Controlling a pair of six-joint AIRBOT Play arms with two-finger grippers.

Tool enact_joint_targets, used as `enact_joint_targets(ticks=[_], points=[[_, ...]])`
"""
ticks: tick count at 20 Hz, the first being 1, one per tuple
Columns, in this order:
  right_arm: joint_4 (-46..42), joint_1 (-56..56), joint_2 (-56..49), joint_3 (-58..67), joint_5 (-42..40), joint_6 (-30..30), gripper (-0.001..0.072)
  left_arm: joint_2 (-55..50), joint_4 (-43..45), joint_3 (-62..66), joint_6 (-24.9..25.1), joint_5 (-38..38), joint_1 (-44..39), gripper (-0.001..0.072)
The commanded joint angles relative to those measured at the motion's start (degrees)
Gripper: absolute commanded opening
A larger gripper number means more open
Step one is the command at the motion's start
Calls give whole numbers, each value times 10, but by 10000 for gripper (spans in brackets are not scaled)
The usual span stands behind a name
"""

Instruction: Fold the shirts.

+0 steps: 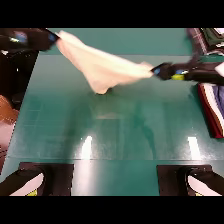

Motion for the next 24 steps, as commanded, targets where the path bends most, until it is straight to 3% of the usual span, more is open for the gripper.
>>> enact_joint_targets(ticks=[1, 6, 8, 12, 16, 22, 23, 24], points=[[-2, -38, 127, 15, -59, 3, 13, 116, -7, 0, 3, 42, 1, 23], [-34, -48, 170, 126, -23, 6, 13, 195, -75, 0, 3, 48, 1, 23], [-74, -47, 153, 171, 33, 62, 13, 203, -105, 0, 3, 29, 1, 23], [-127, -46, 68, 209, 191, 152, 13, 173, -88, -38, -16, -110, 1, 22], [-127, -46, -35, 120, 250, 157, 13, 124, -72, -218, -47, -209, 1, 22], [-123, -46, -164, 12, 172, 156, 13, 112, -71, -540, -3, -87, 1, 25], [-118, -46, -178, 12, 174, 156, 14, 112, -71, -559, -1, -79, 1, 75], [-109, -46, -186, 12, 174, 155, 14, 112, -71, -565, -2, -80, 1, 337]])
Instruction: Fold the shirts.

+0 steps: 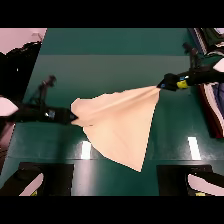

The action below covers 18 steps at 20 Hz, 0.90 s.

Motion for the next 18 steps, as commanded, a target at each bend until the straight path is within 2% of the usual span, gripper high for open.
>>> enact_joint_targets(ticks=[1, 4, 8, 9, 12, 18], points=[[18, 0, -47, -18, -10, 0, 14, -3, -3, -82, 14, 30, 0, 520], [16, 0, -47, -18, -9, -3, 14, -3, -6, -57, 19, 38, 0, 498], [16, 0, -46, -18, -2, -4, 14, -9, 58, 95, 17, 114, 0, 497], [16, 0, -46, -18, -2, -4, 14, -26, 82, 131, 16, 107, 0, 497], [16, 10, -46, -18, -1, -16, 14, -116, 119, 172, 13, 94, 0, 498], [15, 61, -46, -18, -2, -39, 14, -345, 69, 198, 18, 62, 0, 499]])
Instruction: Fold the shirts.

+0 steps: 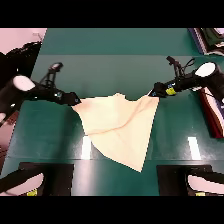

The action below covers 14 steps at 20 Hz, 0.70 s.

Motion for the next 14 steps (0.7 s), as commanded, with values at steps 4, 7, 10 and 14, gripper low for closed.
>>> enact_joint_targets(ticks=[4, 7, 10, 14], points=[[0, 32, 0, 0, 2, -10, 14, -122, -9, 70, -23, 9, 0, 495], [0, 32, 0, 0, 2, -10, 14, -122, -9, 107, -27, -9, 0, 32], [0, 32, 0, 0, 4, -10, 14, -121, -2, 115, -27, -35, 0, 23], [-14, 16, 46, 29, -5, -11, 14, -50, 51, 146, -37, -6, 4, 22]])
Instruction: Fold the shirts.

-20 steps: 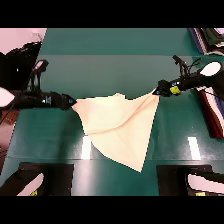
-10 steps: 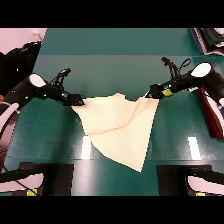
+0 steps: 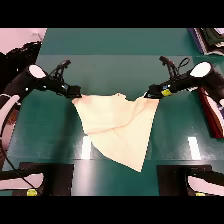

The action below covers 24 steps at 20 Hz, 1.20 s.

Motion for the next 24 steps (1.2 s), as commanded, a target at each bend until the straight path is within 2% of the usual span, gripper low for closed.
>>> enact_joint_targets(ticks=[1, 4, 8, 12, 19, 21, 24], points=[[-20, -23, 46, 52, -8, -1, 14, 75, 54, 49, -16, 30, 8, 23], [-32, -61, 118, 169, -35, 0, 14, 197, 95, 153, -16, 68, 21, 23], [-33, -91, 202, 293, -77, 0, 14, 327, 97, 271, -15, 106, 21, 23], [-33, -111, 259, 361, -73, -6, 14, 402, 96, 348, -15, 111, 21, 23], [-31, -209, 298, 403, -22, -5, 14, 420, 28, 448, -16, 95, 21, 22], [-31, -229, 275, 430, 23, 3, 13, 406, 28, 448, -16, 54, 21, 23], [-31, -222, 204, 465, 99, 30, 13, 340, 30, 445, -23, -49, 21, 23]])
